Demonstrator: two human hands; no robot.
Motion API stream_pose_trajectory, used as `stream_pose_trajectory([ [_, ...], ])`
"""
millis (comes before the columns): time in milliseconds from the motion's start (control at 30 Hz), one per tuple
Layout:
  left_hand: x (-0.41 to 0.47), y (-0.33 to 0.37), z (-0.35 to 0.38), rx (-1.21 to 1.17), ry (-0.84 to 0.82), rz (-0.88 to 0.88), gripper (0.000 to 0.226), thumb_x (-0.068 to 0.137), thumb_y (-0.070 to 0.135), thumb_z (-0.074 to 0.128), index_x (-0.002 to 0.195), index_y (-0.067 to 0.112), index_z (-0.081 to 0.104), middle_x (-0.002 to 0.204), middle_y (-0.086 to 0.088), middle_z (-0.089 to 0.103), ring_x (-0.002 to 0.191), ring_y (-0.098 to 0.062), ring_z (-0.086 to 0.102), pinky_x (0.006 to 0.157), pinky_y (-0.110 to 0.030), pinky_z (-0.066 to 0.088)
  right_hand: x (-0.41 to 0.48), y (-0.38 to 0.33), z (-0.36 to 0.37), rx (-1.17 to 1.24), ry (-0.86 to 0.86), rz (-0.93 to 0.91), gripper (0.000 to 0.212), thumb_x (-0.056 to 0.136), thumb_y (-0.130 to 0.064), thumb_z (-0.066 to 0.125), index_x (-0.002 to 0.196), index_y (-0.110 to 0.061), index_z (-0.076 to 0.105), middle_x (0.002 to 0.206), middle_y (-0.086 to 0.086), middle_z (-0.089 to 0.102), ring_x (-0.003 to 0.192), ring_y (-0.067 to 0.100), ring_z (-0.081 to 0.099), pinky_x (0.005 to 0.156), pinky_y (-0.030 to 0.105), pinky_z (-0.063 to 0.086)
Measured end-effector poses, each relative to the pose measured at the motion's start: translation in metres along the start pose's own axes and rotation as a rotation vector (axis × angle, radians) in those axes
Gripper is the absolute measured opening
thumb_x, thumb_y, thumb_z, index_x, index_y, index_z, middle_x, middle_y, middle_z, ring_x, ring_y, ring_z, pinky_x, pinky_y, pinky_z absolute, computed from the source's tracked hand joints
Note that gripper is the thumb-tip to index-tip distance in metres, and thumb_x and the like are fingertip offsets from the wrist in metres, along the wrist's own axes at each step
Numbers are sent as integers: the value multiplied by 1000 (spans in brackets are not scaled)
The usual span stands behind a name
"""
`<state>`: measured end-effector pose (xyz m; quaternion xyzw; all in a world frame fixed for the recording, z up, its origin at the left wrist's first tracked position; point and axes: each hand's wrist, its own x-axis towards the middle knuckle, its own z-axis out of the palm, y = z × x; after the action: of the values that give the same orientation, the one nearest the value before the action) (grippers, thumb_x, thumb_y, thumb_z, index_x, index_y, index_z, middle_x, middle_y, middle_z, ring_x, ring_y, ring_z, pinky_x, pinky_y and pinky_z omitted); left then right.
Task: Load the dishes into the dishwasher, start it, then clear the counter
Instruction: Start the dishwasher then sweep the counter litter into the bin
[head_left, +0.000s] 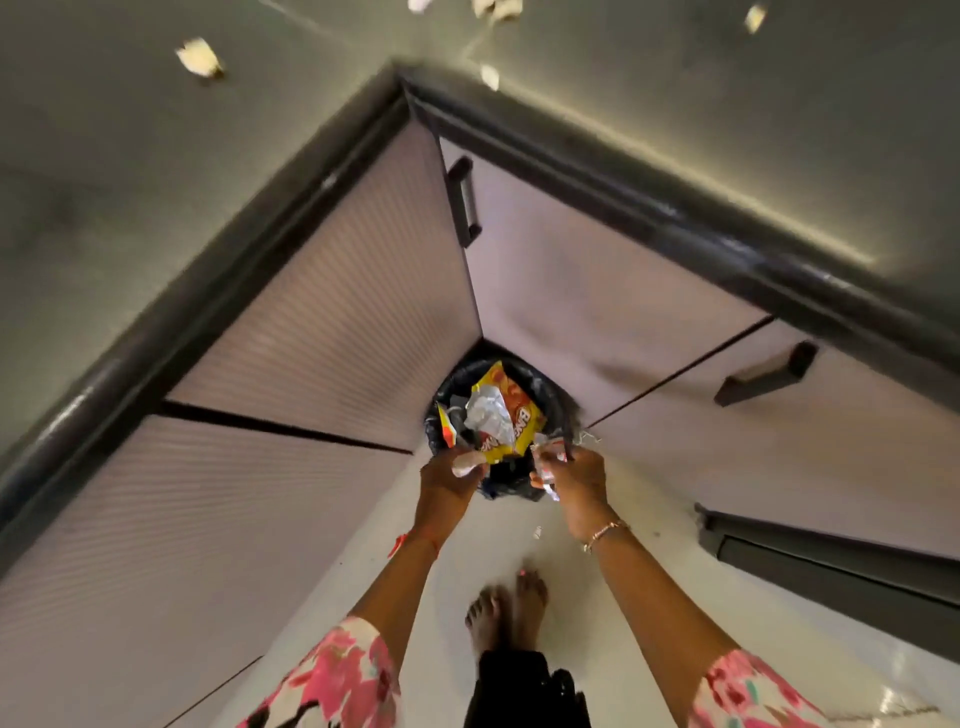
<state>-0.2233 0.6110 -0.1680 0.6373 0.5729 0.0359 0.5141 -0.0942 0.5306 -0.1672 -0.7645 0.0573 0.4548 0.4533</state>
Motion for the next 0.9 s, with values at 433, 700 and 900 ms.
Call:
stream_pose_trajectory([
  [433,81,-49,34,130,-18,37,50,86,18,65,132,4,49,123,-23,56,114,-35,51,93,-33,40,77,16,51,-229,-42,-250,45,94,-7,44,49,-4,44,47,-3,36,46,8,29,49,22,25],
  [700,25,22,-10,147,-53,73,27,87,6,56,114,6,63,112,-13,63,99,-25,61,77,-24,51,-1,-46,11,-420,-58,-328,39,90,-12,53,52,-9,52,54,14,53,52,18,42,60,30,30],
  [900,-53,144,-56,93,16,473,17,85,-1,57,90,6,71,89,-2,71,81,-10,64,77,-24,50,-118,-134,-43,-338,-91,-565,19,90,-9,55,85,1,71,88,15,71,81,20,65,74,27,46],
])
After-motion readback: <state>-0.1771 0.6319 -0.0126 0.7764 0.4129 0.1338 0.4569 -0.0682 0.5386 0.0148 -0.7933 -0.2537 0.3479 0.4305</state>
